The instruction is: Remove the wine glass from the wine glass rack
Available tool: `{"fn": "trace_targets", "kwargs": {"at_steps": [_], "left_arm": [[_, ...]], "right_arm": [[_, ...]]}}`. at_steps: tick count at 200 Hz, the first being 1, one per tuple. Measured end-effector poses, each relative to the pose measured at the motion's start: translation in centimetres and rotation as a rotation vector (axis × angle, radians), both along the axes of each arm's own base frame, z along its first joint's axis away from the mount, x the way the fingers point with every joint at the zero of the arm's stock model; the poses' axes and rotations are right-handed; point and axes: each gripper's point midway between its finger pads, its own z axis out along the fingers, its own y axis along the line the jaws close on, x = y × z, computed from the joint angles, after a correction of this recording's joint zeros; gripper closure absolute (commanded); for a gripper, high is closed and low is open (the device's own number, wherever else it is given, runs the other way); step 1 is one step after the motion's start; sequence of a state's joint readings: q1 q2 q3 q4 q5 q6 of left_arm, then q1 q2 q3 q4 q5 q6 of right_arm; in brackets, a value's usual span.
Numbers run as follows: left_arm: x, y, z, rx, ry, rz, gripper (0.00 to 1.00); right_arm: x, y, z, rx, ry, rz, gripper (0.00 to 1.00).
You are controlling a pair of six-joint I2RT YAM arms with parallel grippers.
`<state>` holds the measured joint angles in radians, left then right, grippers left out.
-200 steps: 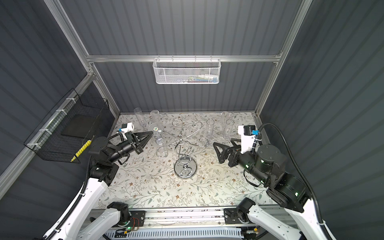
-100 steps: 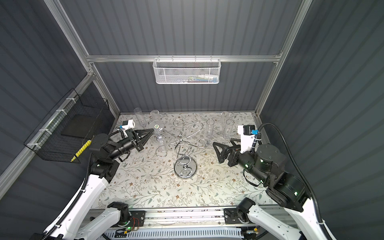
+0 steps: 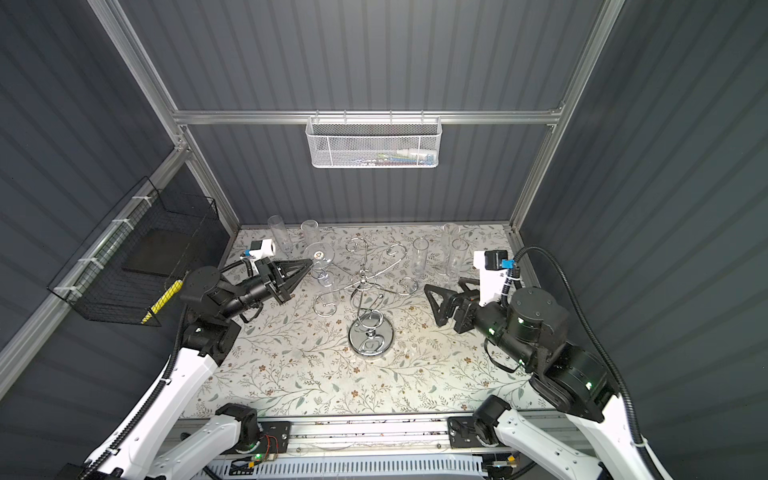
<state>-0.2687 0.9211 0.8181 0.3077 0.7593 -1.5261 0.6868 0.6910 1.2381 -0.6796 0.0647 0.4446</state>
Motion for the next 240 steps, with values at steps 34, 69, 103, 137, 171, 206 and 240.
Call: {"fn": "trace_targets", "kwargs": {"at_steps": [34,69,103,137,171,206,240], "left_arm": [[-0.4,-0.5,0.0,0.000,-0.001,-0.020,1.00],[-0.8,-0.6,0.2,-0.001,-0.006,-0.030,1.00],[-2.3,-0.3,1.0,-0.005,-0.030,-0.038,1.00],[-4.6,0.4,2.4,-0.020,-0.082,-0.038,1.00],[-5.1,0.6,2.4,-0.023,-0.089,-0.038,1.00],[-4.8,0.4,1.9,-0.016,-0.066,-0.041,1.00],[-4.5,0.0,1.4,-0.011,-0.046,-0.051,1.00]], "right_arm": [[-0.1,0.1,0.0,0.004,0.000,0.009,0.01],[-0.1,0.2,0.1,0.005,0.000,0.013,0.01],[-0.1,0.2,0.1,0.006,-0.002,0.013,0.01],[0.0,0.4,0.1,0.006,-0.001,0.017,0.01],[0.1,0.6,0.3,0.011,-0.004,0.023,0.01],[0.0,0.7,0.3,0.013,-0.003,0.029,0.01],[-0.1,0.7,0.3,0.017,-0.003,0.031,0.01]]}}
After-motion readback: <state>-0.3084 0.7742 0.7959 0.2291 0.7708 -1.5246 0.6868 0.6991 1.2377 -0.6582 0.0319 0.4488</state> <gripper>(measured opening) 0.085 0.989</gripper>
